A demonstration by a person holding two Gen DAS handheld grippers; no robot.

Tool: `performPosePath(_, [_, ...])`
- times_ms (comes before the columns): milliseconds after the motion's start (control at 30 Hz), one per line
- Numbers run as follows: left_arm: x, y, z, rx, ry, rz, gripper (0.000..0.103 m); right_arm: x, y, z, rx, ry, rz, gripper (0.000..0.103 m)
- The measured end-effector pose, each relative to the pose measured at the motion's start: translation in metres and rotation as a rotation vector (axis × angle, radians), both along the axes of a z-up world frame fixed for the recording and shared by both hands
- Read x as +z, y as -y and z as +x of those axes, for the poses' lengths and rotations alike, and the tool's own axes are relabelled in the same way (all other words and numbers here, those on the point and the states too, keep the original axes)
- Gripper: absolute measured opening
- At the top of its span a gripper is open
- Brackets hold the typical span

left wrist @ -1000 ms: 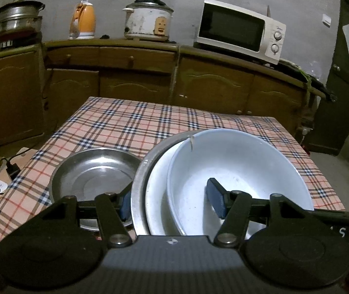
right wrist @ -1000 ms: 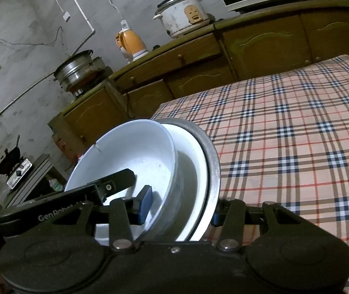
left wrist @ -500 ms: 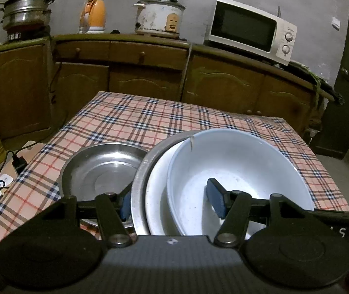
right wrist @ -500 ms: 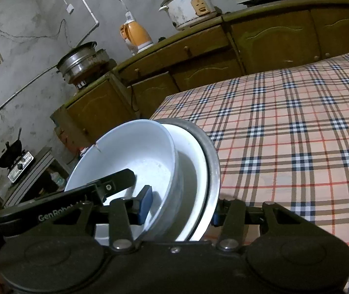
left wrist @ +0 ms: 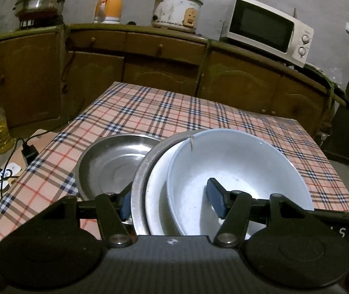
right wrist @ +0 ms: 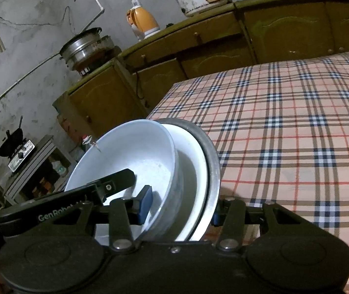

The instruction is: Organize plates and bowls

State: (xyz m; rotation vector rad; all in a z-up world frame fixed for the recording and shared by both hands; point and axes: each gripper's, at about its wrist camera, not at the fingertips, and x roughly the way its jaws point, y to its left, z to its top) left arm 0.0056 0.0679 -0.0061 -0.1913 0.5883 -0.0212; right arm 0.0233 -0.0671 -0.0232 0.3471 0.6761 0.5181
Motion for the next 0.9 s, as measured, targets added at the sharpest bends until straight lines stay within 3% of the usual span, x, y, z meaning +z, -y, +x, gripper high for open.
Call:
performPosePath(467, [-0.012, -0.026, 0.019, 0.025, -0.031, -0.010, 0.062, -0.011, -0.030, 0.028, 0.029, -0.034, -0.013, 0.056])
performPosePath(900, [-0.017, -0.050, 0.047, -0.042, -0.021, 0.026, 0.062, -0.020, -0.055, 0.049, -0.048, -0.038, 0.026, 0.056])
